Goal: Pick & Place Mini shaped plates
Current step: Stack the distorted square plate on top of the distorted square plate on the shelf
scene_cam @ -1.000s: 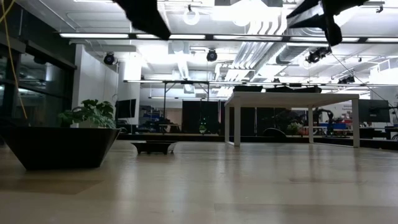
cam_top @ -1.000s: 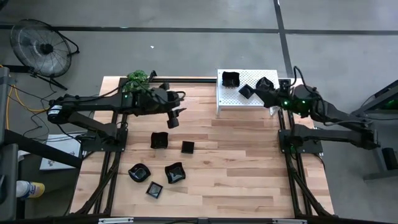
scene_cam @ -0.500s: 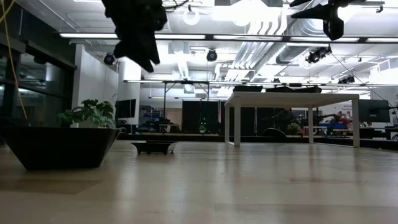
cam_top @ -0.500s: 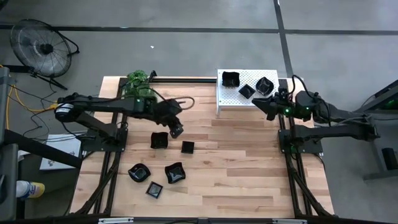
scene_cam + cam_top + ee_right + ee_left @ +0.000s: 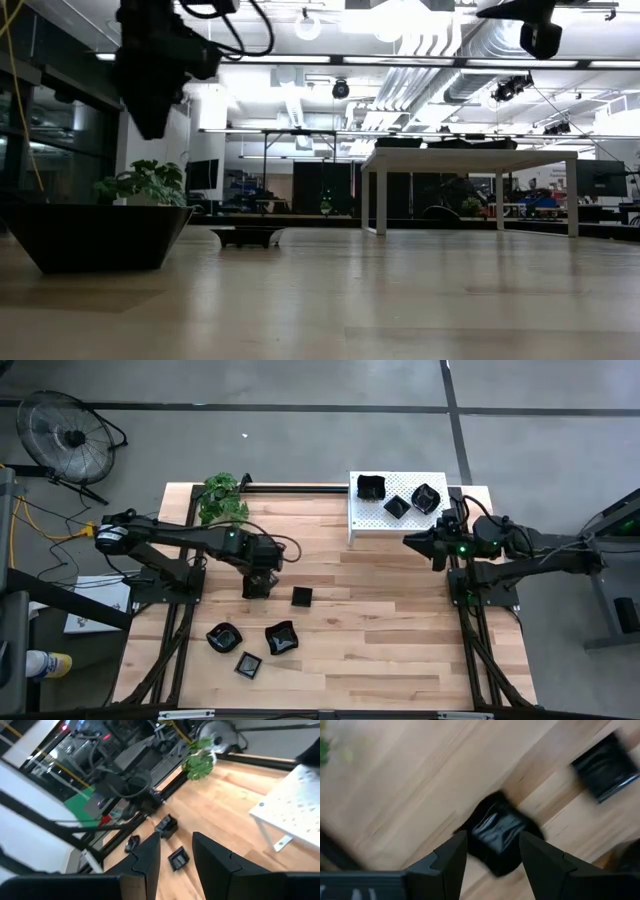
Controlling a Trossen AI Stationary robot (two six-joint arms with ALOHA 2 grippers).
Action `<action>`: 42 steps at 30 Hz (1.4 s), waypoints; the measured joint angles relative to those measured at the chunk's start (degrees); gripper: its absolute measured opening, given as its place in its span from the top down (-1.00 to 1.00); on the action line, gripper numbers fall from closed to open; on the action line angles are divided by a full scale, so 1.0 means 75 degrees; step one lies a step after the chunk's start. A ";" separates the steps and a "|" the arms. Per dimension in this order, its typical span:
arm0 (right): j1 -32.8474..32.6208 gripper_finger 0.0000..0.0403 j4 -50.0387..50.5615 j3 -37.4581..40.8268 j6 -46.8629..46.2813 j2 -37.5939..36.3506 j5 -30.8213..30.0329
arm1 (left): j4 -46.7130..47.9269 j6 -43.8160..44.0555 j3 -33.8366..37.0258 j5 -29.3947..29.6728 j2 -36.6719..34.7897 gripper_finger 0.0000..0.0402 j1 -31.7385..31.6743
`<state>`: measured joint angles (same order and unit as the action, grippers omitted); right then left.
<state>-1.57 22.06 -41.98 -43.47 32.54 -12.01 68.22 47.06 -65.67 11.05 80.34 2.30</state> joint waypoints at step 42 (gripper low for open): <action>-0.3065 0.46 -0.0005 0.0000 -0.0584 0.0515 -0.2366 | -0.2325 0.3432 0.3206 -0.1292 -0.0705 0.12 0.0097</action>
<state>-24.56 22.03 -41.98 -47.85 36.40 -29.76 50.77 72.79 -41.62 1.36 75.05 3.03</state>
